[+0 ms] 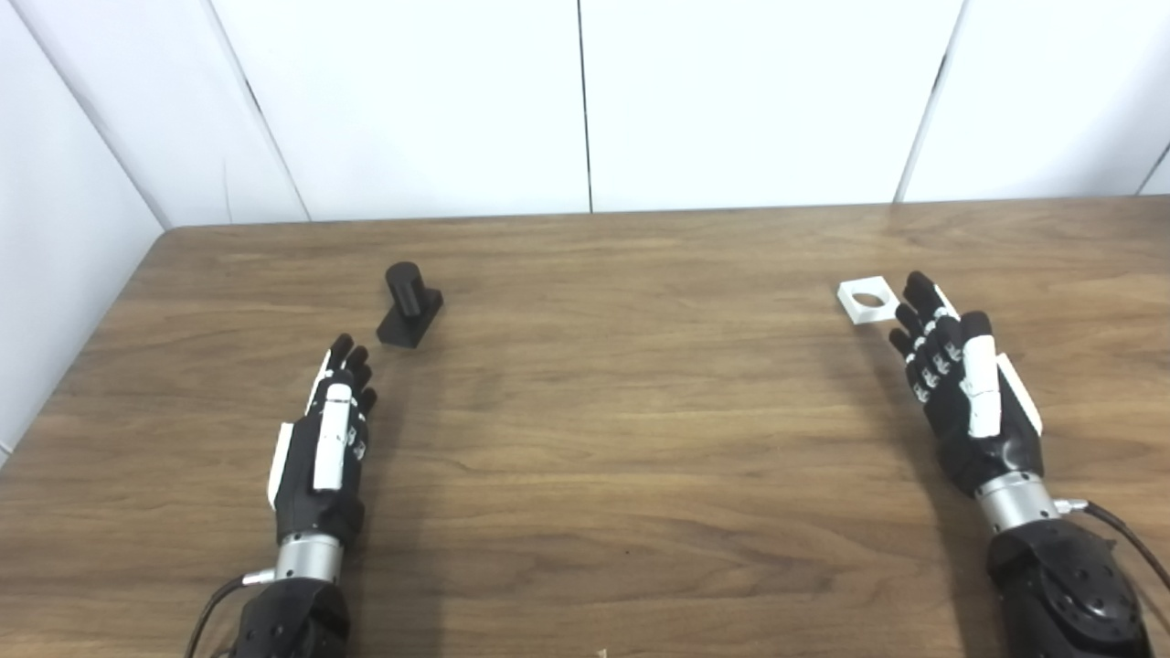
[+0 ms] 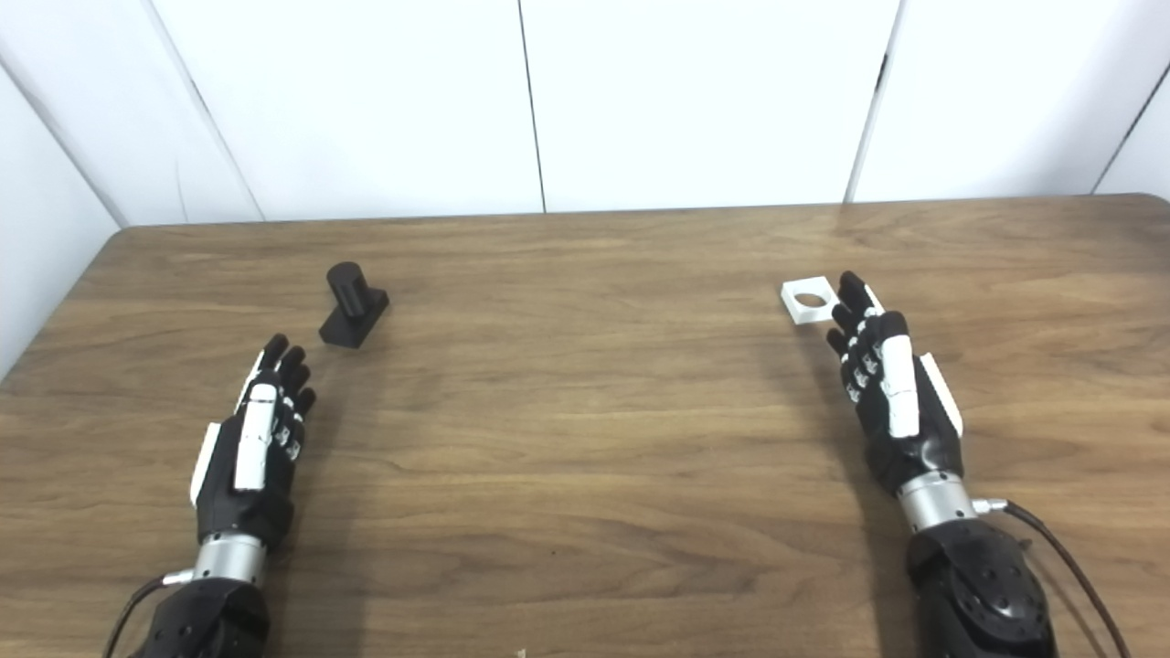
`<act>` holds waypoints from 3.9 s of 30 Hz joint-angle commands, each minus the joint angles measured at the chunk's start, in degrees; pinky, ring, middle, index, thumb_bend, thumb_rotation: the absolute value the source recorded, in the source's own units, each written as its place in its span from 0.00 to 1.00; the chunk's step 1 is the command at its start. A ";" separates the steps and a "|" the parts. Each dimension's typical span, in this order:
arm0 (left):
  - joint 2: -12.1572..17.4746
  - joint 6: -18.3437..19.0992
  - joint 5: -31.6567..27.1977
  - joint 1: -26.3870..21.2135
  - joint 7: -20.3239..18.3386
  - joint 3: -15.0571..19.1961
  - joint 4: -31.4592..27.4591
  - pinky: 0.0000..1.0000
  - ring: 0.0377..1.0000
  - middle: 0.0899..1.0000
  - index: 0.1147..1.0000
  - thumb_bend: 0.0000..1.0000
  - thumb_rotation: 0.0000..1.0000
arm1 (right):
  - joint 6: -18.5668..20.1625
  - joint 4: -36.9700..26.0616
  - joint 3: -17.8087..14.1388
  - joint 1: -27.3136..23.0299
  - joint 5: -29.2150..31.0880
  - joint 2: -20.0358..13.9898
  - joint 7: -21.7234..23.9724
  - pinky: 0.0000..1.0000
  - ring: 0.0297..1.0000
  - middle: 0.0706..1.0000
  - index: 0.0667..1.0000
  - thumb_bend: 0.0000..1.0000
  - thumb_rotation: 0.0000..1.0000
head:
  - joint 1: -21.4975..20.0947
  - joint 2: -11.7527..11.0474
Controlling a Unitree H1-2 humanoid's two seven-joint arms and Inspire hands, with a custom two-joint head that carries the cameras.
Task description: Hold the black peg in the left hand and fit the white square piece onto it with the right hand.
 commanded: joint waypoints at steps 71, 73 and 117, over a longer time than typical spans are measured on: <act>6.90 14.31 51.67 -7.54 13.97 -9.78 -2.31 0.95 0.99 0.94 0.87 0.79 0.34 | -1.29 5.11 1.11 2.95 -0.34 2.67 -0.13 1.00 1.00 0.99 0.92 0.64 1.00 | 1.72 -1.35; 6.97 15.80 53.63 -8.55 13.61 -10.22 -1.89 0.96 0.99 0.94 0.86 0.81 0.35 | -1.04 5.06 1.23 2.98 -0.27 2.68 -0.15 1.00 1.00 1.00 0.93 0.64 1.00 | 1.68 -1.21; 13.39 23.75 70.55 -24.84 4.16 -16.47 13.50 1.00 1.00 0.94 0.82 0.79 0.50 | -2.98 5.95 1.10 4.76 -0.25 3.30 -0.27 1.00 1.00 0.97 0.93 0.59 1.00 | 1.71 -2.55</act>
